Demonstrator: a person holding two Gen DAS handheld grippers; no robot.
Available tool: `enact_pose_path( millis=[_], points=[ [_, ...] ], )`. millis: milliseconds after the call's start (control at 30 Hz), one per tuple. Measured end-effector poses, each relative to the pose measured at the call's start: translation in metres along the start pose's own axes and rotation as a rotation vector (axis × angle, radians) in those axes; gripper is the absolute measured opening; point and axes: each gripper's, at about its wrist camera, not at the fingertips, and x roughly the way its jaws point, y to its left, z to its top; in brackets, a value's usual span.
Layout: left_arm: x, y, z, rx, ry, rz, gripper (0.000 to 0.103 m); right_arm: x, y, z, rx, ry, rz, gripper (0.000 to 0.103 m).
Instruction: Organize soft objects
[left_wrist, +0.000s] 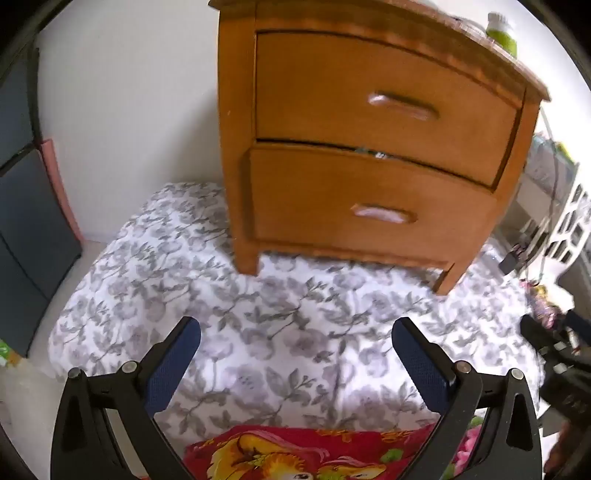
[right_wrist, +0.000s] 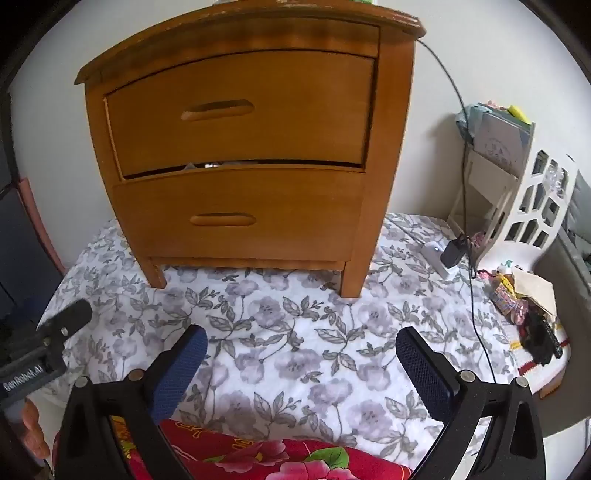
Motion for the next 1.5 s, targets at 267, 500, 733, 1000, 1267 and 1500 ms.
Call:
enact_pose_path(
  millis=[267,500,733,1000,1267,1500],
  points=[
    [-0.008,-0.006,0.000,0.013,-0.038,0.005,0.103,-0.003,-0.003,-0.001,0.034,-0.004,0.022,0.103],
    [-0.014,-0.003,-0.001,-0.003,-0.082,0.018,0.103,-0.001,0.002,-0.002,0.024,0.003,0.012,0.103],
    [-0.012,0.002,-0.010,-0.025,-0.082,-0.024,0.103,0.003,0.003,-0.005,0.013,0.022,0.021,0.103],
    [-0.012,0.003,-0.015,-0.037,-0.088,-0.039,0.103,0.006,0.008,-0.008,-0.008,0.036,0.025,0.103],
    [-0.012,0.008,-0.017,-0.043,-0.087,-0.043,0.103,0.010,0.010,-0.014,-0.018,0.057,0.030,0.103],
    [-0.012,0.012,-0.018,-0.046,-0.087,-0.050,0.103,0.010,0.011,-0.014,-0.019,0.055,0.028,0.103]
  ],
)
